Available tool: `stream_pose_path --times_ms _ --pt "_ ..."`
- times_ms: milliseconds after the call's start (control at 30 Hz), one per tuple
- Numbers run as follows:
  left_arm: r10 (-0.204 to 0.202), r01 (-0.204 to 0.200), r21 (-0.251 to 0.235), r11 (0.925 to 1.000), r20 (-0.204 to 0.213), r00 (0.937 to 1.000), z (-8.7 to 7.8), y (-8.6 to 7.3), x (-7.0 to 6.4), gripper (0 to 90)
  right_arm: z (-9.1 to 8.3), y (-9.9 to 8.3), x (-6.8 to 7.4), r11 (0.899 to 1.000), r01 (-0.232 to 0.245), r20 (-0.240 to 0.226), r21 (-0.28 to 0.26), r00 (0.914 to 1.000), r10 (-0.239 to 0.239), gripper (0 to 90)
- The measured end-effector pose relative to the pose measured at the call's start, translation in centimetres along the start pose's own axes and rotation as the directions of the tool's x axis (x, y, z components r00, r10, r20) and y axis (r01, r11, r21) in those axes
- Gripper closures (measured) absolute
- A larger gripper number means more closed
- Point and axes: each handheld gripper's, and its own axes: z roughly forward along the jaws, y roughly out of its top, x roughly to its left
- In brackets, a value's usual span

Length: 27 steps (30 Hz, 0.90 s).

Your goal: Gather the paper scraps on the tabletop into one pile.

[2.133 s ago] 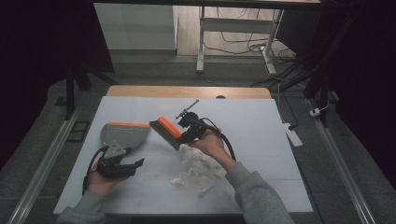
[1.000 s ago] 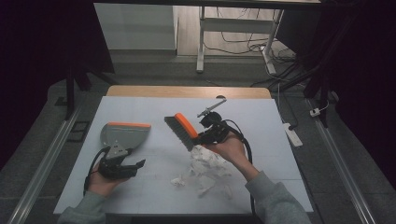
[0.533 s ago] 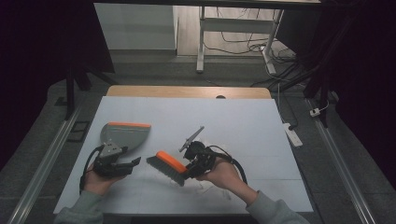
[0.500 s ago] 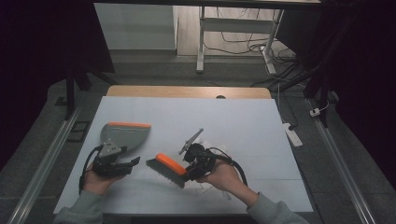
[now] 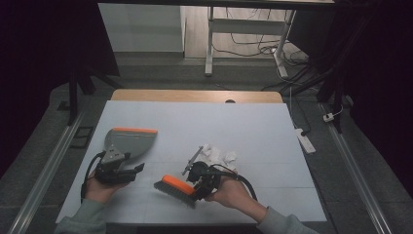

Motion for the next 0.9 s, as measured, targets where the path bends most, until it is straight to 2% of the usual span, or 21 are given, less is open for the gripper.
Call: stream_pose_path --times_ms 33,100,200,267,300,467,567,633,733,800,900 --pt "0.000 0.000 0.000 1.0000 0.000 1.0000 0.0 0.0 0.0 32.5 -0.2 -0.1 -0.4 1.000 0.001 0.012 0.002 0.9999 -0.001 71.6" --pt "0.001 -0.001 0.002 1.0000 0.001 1.0000 0.0 0.0 0.0 32.4 -0.7 -0.4 -1.2 1.000 -0.014 0.070 0.009 0.9975 0.013 71.6" --pt "0.000 0.000 0.005 1.0000 0.002 1.0000 0.1 0.0 0.0 32.5 -1.9 -1.1 -2.8 0.998 -0.059 0.155 -0.007 0.9861 0.059 71.6" --pt "0.006 -0.006 0.008 1.0000 -0.002 1.0000 0.1 0.0 0.0 32.5 -2.8 -1.7 -3.7 0.993 -0.107 0.148 -0.057 0.9823 0.115 71.6" --pt "0.006 -0.006 0.008 0.9999 -0.001 1.0000 0.1 0.0 0.0 32.4 -3.3 -1.9 -3.8 0.990 -0.115 0.143 -0.085 0.9816 0.127 71.6" --pt "0.007 -0.007 0.011 0.9999 -0.001 1.0000 0.2 0.0 0.0 32.5 -6.1 -2.5 -2.8 0.980 -0.078 0.142 -0.182 0.9844 0.105 71.6" --pt "0.006 -0.006 0.009 0.9999 -0.002 1.0000 0.1 0.0 -0.1 32.4 -6.9 -2.6 -1.9 0.975 -0.071 0.096 -0.210 0.9911 0.093 71.7" --pt "0.006 -0.006 0.009 0.9999 -0.002 1.0000 0.1 0.0 -0.1 32.4 -6.4 -2.5 -1.2 0.982 -0.049 0.062 -0.185 0.9962 0.061 71.6" --pt "0.006 -0.006 0.008 0.9999 -0.003 1.0000 0.1 0.0 -0.1 32.5 -4.5 -2.4 -0.1 0.993 -0.016 0.005 -0.117 0.9999 0.016 71.6" --pt "0.007 -0.007 0.008 0.9999 -0.003 1.0000 0.1 0.0 -0.1 32.5 -3.2 -2.2 0.3 0.998 0.009 -0.002 -0.068 1.0000 -0.009 71.6" --pt "0.008 -0.008 0.007 0.9999 -0.002 1.0000 0.1 0.0 -0.1 32.5 -1.7 -2.1 0.0 1.000 0.016 0.022 -0.011 0.9996 -0.016 71.6"
